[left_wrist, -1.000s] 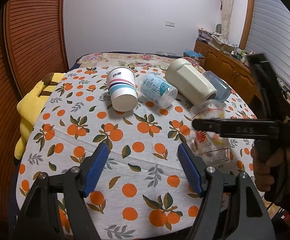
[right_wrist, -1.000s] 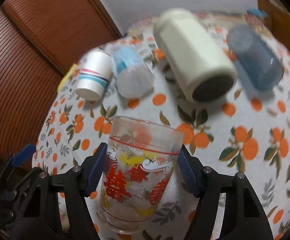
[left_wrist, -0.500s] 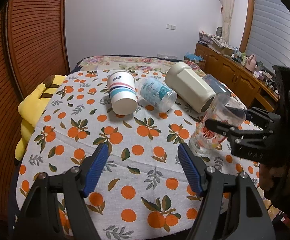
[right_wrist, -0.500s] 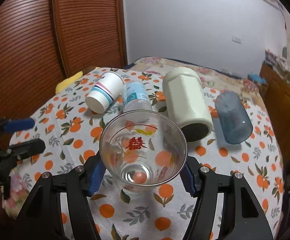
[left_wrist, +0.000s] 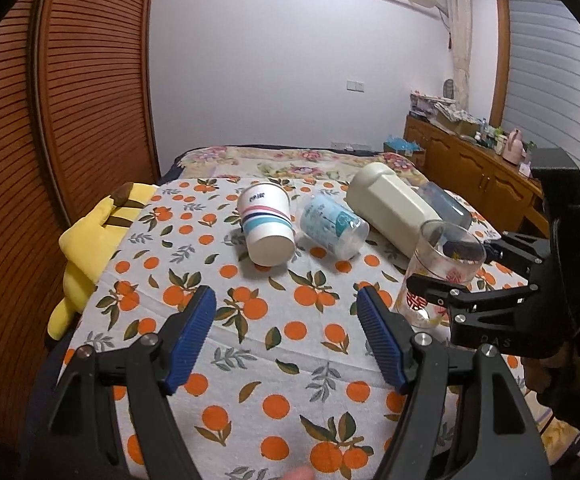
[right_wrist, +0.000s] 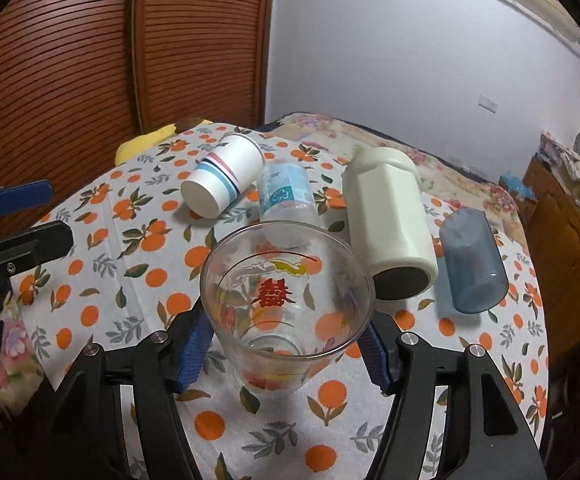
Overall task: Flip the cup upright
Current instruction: 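Lower the glass tumbler upright onto the bed and open the right gripper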
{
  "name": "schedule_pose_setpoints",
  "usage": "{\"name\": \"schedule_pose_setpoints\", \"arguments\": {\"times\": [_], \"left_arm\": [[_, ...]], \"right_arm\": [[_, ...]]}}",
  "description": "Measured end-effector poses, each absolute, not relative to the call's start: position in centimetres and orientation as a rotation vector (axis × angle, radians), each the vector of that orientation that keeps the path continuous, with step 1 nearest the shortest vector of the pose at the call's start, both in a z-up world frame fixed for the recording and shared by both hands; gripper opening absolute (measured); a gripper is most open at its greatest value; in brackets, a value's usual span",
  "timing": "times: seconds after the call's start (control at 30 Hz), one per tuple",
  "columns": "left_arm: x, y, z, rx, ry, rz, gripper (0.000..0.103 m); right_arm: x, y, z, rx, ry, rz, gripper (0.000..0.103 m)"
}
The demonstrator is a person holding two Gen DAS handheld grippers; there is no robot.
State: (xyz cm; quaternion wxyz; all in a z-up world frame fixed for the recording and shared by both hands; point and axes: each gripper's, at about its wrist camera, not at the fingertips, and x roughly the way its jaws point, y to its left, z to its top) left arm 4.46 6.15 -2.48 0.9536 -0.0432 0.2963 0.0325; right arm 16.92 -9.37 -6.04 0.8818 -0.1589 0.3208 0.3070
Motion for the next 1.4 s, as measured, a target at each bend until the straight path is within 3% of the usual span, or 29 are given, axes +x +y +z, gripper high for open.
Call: {"name": "schedule_pose_setpoints", "arguments": {"times": [0.57, 0.63, 0.8, 0.93, 1.4], "left_arm": [[4.5, 4.2, -0.9, -0.057, 0.567, 0.077, 0.075], [4.5, 3.7, -0.5, -0.048, 0.559, 0.074, 0.079], [4.2, 2.2, 0.6, -0.028, 0.527, 0.059, 0.088], [3.8, 1.3, 1.2, -0.016, 0.515, 0.041, 0.089], [1.4, -0.3, 1.8, 0.004, 0.507, 0.015, 0.090]], "right_arm": [[14.2, -12.9, -3.2, -0.120, 0.633, 0.652, 0.079], [13.3, -13.8, -2.6, -0.099, 0.603, 0.628, 0.087], [11.6, -16.2, -1.5, -0.043, 0.544, 0.570, 0.092], [10.4, -18.0, -0.9, -0.015, 0.499, 0.510, 0.100], [8.4, -21.2, -1.1, 0.016, 0.460, 0.395, 0.100]]}}
